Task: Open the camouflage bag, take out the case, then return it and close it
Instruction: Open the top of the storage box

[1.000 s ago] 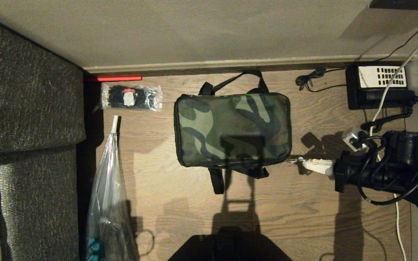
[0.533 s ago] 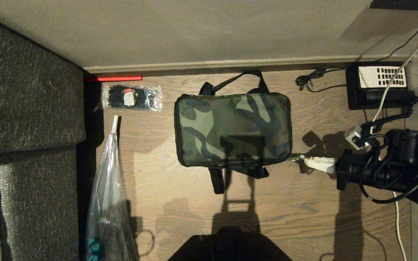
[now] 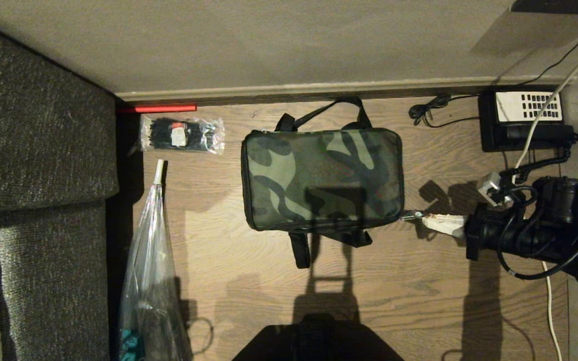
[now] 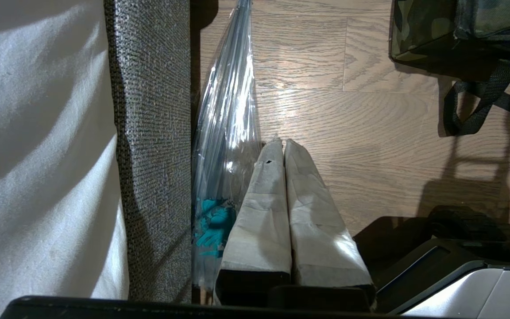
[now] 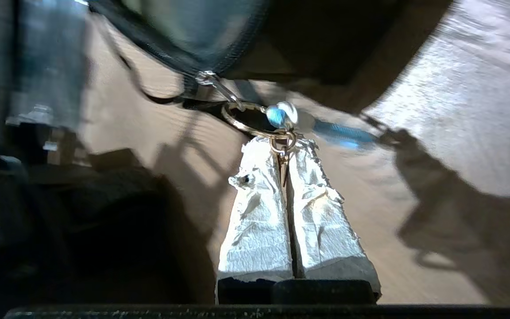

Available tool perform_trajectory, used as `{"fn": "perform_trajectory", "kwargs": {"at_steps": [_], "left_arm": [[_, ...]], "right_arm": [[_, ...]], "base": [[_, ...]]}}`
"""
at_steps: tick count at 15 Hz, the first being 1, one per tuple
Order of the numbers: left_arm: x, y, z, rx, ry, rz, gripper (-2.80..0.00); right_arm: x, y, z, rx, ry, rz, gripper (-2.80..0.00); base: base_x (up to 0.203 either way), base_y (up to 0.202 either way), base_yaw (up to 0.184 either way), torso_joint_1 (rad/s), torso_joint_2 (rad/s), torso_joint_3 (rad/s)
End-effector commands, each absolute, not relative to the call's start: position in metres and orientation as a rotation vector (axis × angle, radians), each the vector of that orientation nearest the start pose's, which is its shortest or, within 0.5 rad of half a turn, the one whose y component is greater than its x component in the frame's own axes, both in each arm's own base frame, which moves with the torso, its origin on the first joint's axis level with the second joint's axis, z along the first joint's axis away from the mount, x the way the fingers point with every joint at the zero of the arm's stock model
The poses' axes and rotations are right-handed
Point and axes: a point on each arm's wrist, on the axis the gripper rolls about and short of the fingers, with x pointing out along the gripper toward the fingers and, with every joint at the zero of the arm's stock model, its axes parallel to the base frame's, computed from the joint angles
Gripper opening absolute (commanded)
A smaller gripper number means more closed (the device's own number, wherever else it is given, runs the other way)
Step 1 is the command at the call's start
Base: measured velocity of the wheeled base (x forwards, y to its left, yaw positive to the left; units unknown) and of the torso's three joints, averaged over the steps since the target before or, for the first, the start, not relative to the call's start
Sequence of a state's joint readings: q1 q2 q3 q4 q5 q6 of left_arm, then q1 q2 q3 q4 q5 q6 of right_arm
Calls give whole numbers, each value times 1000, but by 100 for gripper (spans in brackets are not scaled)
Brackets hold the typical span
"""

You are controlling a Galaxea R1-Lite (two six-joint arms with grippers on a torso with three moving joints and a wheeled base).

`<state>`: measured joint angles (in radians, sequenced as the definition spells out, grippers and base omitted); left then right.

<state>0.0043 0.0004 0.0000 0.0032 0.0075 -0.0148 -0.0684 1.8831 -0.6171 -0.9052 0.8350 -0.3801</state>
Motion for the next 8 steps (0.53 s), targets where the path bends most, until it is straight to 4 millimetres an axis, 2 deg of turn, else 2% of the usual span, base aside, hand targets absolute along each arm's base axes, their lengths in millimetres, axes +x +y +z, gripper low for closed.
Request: {"fn": "perform_trajectory", "kwargs": {"at_steps": [1, 8], "left_arm": [[-23, 0, 74, -15, 6, 12, -280], [-23, 0, 74, -15, 6, 12, -280]], "right_arm": [[309, -8, 108, -203, 176, 801, -280], [318, -13, 111, -205, 166, 784, -280]], "base": [[0, 0, 0, 0, 0, 0], [0, 0, 0, 0, 0, 0]]}}
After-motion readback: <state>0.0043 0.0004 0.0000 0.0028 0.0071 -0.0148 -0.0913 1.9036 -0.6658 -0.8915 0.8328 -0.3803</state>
